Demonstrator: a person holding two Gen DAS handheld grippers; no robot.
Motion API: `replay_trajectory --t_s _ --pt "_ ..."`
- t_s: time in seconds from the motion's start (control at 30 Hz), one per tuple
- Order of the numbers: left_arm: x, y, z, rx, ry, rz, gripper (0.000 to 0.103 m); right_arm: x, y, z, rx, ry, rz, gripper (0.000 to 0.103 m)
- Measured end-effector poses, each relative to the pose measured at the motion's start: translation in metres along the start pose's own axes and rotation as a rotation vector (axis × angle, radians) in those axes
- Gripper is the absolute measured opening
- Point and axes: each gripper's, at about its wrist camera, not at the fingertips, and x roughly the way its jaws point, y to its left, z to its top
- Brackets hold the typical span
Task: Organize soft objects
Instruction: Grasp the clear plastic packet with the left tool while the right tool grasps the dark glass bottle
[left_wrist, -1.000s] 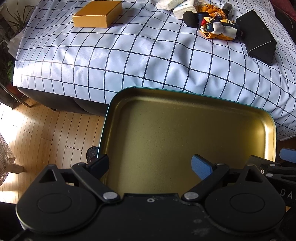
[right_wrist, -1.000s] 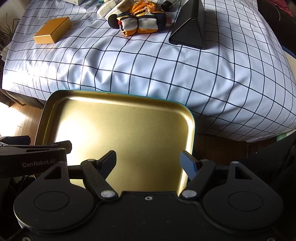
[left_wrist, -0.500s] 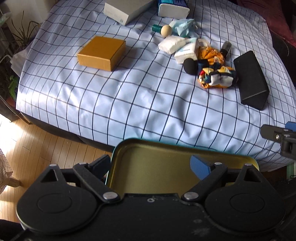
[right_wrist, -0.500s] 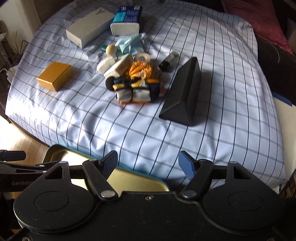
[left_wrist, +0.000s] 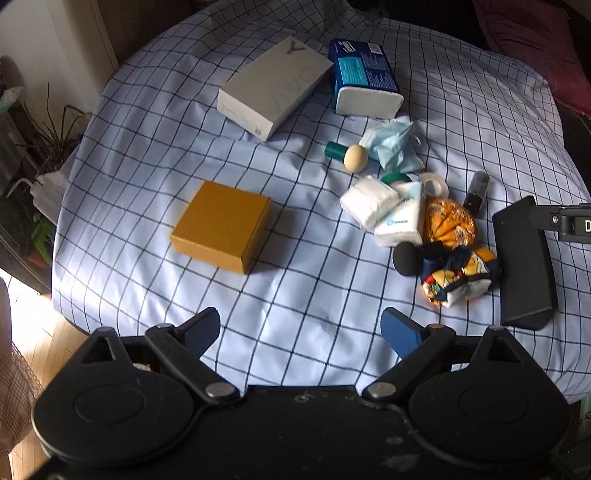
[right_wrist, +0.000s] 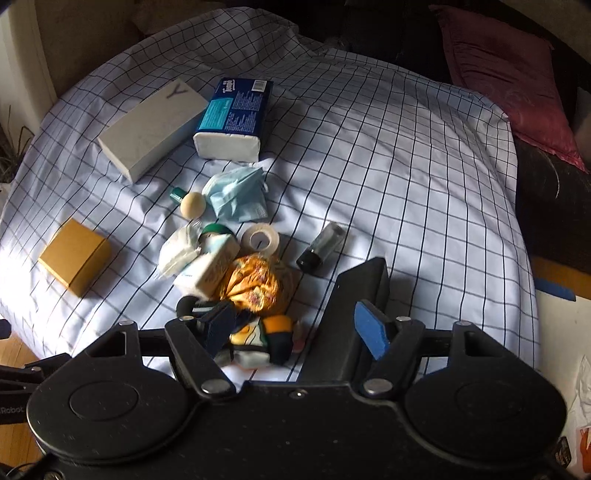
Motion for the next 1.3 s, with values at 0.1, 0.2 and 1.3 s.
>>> replay_trajectory --t_s 0.1,0.2,1.3 --pt "0.005 -0.002 0.019 0.015 -0.028 0.023 0.095 0.017 -0.006 0.024 0.05 -0.007 -0.004 0.065" --pt "0.015 -0.003 0.039 0.005 -0.043 0.028 0.095 0.041 -0.014 0.043 0.115 0.004 0.009 0.065" --pt "0.097 -0.005 0.088 -0.119 0.034 -0.047 0.094 0.157 -0.011 0.044 0.033 0.116 0.033 0.03"
